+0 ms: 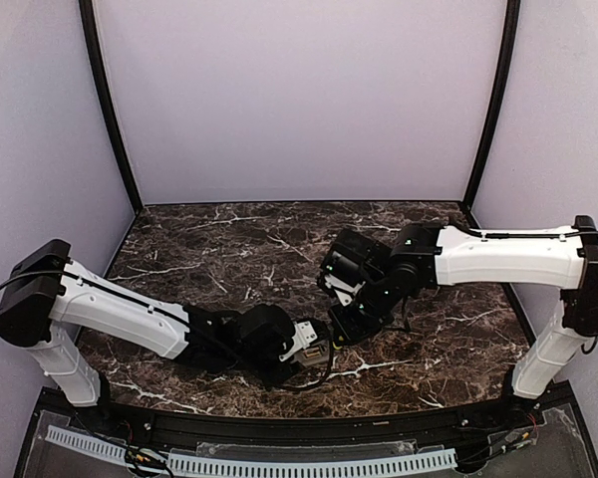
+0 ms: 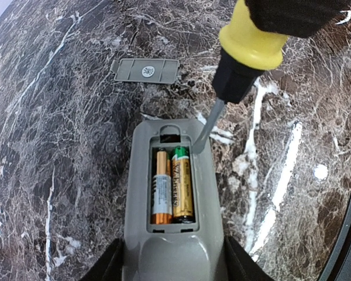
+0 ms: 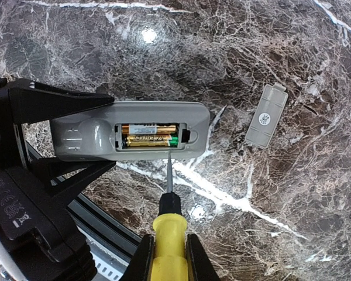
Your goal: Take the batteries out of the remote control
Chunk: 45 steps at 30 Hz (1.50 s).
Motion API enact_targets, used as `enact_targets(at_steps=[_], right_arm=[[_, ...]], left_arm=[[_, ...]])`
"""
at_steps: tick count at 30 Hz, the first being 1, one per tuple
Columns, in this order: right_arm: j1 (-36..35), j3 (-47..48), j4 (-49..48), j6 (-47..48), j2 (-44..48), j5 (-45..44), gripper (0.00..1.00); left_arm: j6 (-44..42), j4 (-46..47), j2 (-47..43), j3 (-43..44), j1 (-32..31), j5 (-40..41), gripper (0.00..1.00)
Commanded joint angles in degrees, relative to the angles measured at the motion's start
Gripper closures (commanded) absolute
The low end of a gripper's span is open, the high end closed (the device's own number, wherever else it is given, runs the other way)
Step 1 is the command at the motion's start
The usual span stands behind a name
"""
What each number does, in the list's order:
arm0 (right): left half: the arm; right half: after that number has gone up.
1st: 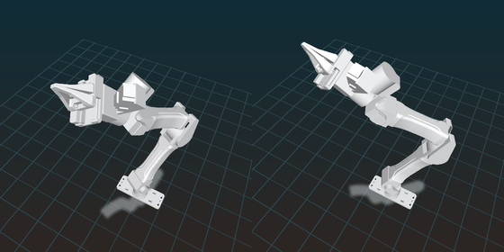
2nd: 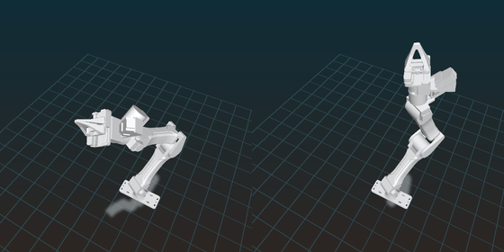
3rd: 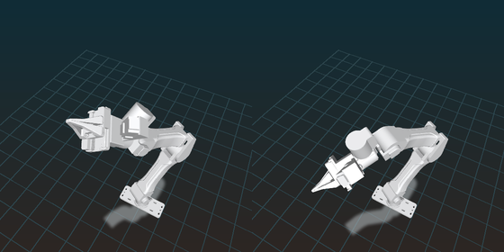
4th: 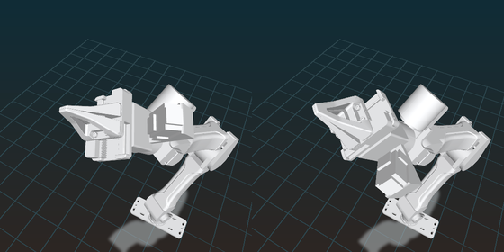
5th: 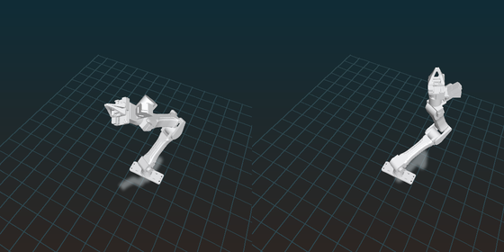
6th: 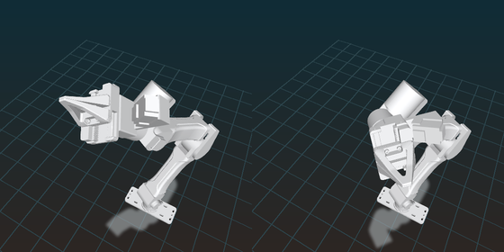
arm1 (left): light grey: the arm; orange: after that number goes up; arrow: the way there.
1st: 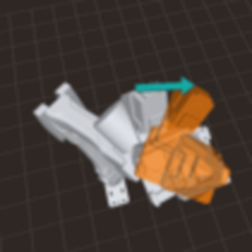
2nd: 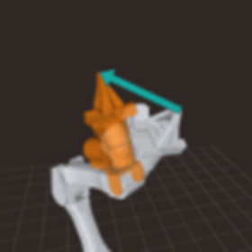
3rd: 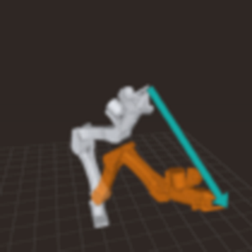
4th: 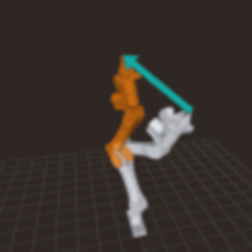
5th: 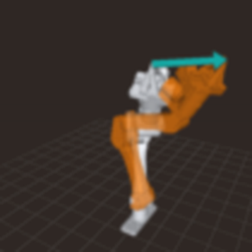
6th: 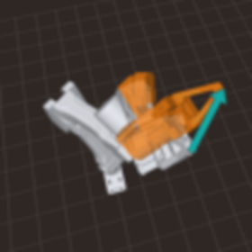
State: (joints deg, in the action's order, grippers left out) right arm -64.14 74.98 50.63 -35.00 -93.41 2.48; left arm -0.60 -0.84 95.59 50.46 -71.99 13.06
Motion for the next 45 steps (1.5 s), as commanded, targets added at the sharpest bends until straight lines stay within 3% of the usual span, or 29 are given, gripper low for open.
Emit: enact_targets(at_steps=[1,36,45], right_arm=[[-0.7,0.1,-0.3,0.1,-0.9,-0.9,1.00],[0.6,-2.8,-4.7,2.2,-1.9,-3.9,1.00],[1.7,-8.2,-10.1,1.1,2.7,-1.3,1.00]], left_arm=[[2.2,-2.0,0.2,1.0,-0.5,-0.3,1.00],[2.5,-1.6,0.9,-0.4,-0.8,0.7,1.00],[3.5,5.9,-1.3,-4.5,-0.8,-0.9,1.00]])
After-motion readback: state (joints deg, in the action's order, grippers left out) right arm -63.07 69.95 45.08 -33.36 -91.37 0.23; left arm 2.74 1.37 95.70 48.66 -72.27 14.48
